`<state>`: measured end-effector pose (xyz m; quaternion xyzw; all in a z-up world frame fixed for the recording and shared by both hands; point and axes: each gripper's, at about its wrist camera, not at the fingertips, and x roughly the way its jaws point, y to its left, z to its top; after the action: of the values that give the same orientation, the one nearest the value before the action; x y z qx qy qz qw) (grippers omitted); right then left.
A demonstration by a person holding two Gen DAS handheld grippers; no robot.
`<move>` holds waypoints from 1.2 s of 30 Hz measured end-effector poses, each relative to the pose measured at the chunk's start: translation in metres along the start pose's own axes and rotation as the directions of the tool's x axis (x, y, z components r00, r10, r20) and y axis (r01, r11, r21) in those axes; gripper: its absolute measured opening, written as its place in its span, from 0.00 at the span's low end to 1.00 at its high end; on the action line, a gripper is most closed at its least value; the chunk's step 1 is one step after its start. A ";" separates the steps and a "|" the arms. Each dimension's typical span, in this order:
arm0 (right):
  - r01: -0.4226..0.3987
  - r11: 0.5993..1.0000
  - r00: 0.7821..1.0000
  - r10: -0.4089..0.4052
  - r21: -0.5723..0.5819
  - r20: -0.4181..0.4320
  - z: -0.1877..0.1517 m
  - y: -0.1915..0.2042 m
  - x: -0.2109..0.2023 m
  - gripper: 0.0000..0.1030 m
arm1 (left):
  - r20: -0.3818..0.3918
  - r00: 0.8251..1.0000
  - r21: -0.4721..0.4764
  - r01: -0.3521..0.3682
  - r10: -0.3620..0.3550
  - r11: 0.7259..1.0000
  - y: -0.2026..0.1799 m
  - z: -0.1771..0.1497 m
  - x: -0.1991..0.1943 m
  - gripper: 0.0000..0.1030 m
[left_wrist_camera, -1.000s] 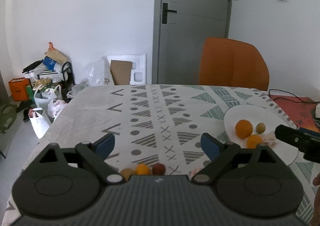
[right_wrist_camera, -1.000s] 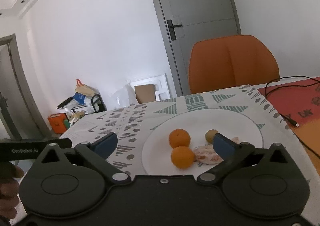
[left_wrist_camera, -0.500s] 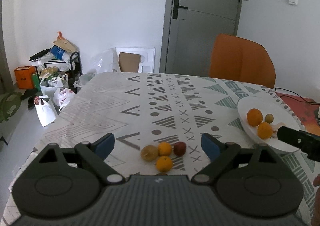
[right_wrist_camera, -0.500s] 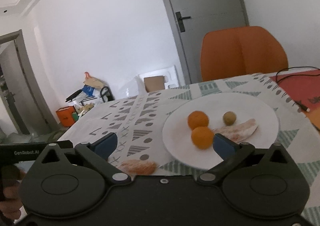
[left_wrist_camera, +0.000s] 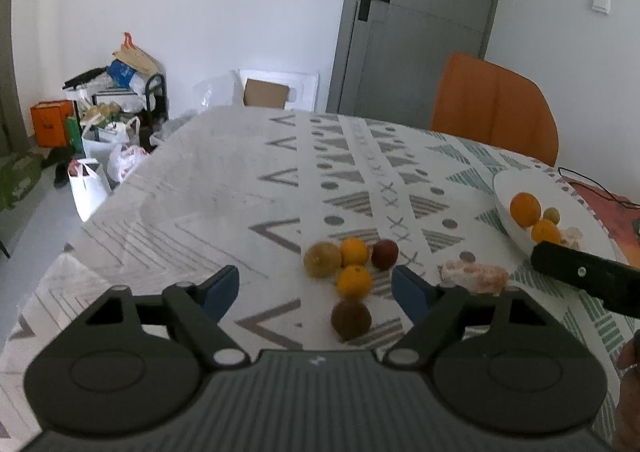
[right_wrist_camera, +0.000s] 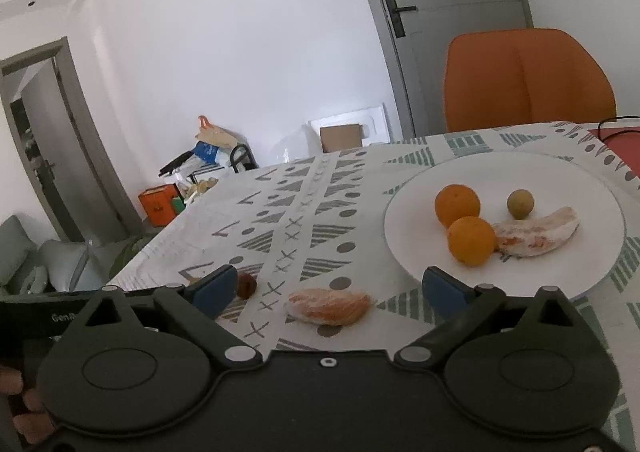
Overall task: Organize fruits
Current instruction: 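Grasp a brown plum with the left gripper while the right grasps the peeled orange piece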
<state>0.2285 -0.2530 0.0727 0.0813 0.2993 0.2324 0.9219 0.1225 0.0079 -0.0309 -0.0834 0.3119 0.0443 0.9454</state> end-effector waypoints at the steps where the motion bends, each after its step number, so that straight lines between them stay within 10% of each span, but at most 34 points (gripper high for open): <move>1: 0.002 1.000 1.000 -0.002 -0.005 -0.003 0.000 0.001 0.001 0.95 | -0.004 1.000 -0.001 0.004 -0.004 1.000 0.000 -0.001 0.001 0.77; 9: 0.012 1.000 1.000 -0.012 -0.027 -0.029 -0.004 0.009 0.011 0.93 | -0.047 0.998 -0.012 0.032 -0.033 0.999 0.000 -0.009 0.015 0.59; 14: 0.025 0.998 0.998 -0.028 -0.055 -0.053 -0.007 0.014 0.018 0.92 | -0.056 0.998 -0.011 0.032 -0.032 0.999 0.002 -0.014 0.021 0.22; 36: 0.093 0.985 0.982 -0.115 -0.145 -0.147 -0.015 0.039 0.064 0.80 | -0.022 1.000 -0.139 0.004 -0.007 0.990 0.055 -0.008 0.014 0.22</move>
<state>0.2507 -0.1880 0.0389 -0.0165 0.3571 0.2095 0.9101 0.1216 0.0609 -0.0526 -0.1504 0.3187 0.0624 0.9338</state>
